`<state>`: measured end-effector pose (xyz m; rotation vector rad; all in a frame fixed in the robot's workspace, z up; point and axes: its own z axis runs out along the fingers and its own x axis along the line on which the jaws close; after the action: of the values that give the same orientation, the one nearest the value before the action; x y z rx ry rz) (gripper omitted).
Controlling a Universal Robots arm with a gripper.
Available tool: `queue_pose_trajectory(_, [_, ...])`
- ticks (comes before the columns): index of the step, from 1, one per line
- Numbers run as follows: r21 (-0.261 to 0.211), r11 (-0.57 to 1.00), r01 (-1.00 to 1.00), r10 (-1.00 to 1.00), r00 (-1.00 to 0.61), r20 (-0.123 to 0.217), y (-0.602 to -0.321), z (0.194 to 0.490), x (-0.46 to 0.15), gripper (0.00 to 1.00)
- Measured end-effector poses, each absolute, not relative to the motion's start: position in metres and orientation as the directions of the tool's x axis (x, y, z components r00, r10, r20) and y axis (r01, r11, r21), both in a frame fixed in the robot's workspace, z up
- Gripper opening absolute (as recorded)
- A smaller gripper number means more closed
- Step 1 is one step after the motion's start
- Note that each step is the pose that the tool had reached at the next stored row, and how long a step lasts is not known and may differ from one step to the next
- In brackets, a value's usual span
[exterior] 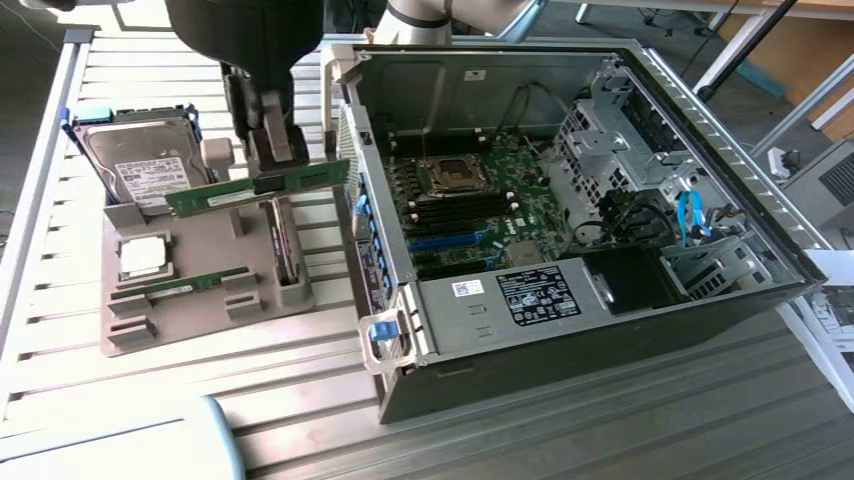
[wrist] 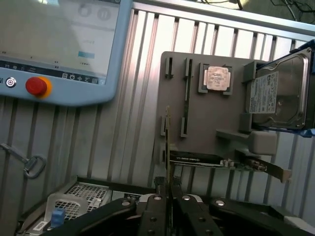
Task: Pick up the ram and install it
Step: 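Pick up the ram and move it above insertion slot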
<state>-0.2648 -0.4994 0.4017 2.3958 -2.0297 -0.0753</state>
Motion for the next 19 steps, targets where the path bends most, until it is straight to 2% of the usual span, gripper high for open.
queue_pose_trajectory(19, [0.047,-0.165,-0.985,-0.986,0.163,-0.039,-0.499,0.4,-0.182,0.14])
